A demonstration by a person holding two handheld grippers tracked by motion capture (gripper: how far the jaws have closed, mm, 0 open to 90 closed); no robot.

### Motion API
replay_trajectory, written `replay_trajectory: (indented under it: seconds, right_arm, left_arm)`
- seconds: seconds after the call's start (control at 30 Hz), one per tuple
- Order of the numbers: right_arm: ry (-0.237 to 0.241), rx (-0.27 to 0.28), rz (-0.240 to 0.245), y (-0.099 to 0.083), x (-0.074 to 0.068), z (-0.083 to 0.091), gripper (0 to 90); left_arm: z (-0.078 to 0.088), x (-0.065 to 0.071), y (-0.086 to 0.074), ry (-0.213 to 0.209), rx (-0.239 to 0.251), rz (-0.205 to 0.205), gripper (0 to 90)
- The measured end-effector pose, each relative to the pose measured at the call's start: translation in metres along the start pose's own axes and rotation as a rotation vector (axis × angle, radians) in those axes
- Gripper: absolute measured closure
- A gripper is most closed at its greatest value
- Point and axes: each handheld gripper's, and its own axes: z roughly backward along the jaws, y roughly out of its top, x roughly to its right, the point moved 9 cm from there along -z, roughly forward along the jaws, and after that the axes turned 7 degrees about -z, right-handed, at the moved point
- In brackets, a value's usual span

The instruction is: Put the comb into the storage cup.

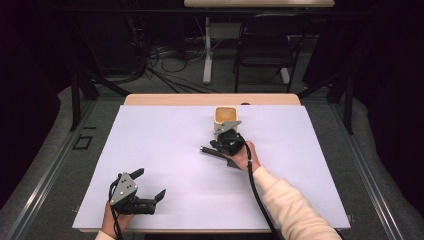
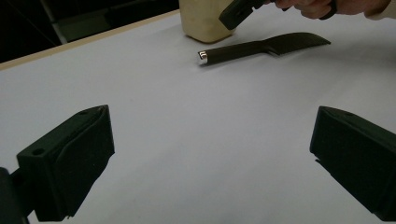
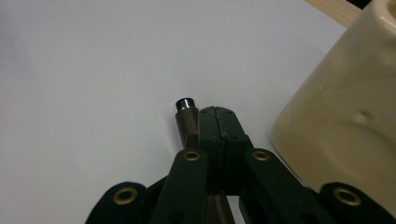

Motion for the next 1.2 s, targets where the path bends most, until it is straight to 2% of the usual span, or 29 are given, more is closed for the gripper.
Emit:
replay_trajectory:
  seconds: [0.6,0.93,1.2]
  right_arm:
    - [-0.039,-0.100,0.022,0.001,0.002,-0.039,90.0]
    - [-0.023,-0.141,-0.001,-0.007,0.000,-0.043,90.0]
    - [0.014,-0.160,-0.002,-0.015,-0.010,-0.038,90.0]
  left_arm:
    - [0.000,0.000,0.000,-0.001,0.002,0.000,0.0]
    - [0.001,0.000,0.000,-0.002,0.000,-0.002,0.0]
    - [0.001,0.000,0.000,-0.003,0.003,-0.004,0.0]
